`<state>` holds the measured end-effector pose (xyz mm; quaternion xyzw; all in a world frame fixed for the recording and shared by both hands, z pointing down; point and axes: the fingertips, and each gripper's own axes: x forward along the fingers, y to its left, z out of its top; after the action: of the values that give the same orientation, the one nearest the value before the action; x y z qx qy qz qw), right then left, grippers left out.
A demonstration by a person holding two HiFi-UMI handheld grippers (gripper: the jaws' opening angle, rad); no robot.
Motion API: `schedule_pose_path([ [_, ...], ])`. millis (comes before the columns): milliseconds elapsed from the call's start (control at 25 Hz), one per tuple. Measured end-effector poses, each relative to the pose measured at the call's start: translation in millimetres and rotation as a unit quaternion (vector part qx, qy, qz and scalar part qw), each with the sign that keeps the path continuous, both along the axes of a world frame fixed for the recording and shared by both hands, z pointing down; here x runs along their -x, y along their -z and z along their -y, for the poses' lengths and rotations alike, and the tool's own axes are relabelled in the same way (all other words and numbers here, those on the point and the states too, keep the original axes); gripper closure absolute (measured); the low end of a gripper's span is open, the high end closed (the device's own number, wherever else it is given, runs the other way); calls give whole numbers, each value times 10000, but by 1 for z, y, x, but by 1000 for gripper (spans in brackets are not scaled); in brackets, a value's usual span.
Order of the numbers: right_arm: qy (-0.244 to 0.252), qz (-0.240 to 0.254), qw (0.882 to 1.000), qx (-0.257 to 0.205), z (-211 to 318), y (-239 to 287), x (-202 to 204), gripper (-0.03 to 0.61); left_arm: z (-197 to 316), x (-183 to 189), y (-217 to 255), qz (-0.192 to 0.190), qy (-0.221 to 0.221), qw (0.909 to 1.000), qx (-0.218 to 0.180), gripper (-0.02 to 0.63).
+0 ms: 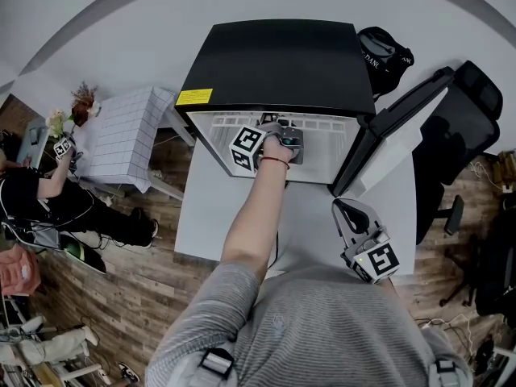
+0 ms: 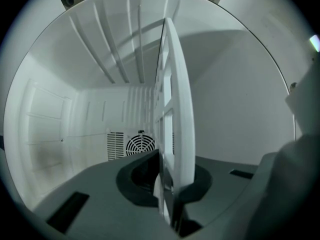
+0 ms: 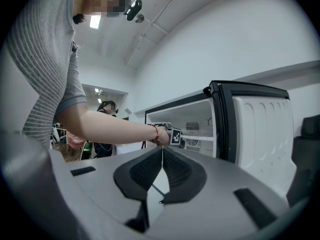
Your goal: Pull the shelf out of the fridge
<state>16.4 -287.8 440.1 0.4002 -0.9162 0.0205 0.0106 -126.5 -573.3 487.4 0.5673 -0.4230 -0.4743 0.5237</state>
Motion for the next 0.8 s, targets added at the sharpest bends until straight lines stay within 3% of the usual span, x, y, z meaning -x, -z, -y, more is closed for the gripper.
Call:
schedule_pose_path([
  [480, 46, -67, 10000, -50, 6, 0, 8, 565, -3, 0, -2, -27, -17, 10000, 28, 581],
  [800, 27, -124, 9997, -209, 42, 2, 18, 565, -4, 1, -1, -24, -46, 10000, -40, 581],
])
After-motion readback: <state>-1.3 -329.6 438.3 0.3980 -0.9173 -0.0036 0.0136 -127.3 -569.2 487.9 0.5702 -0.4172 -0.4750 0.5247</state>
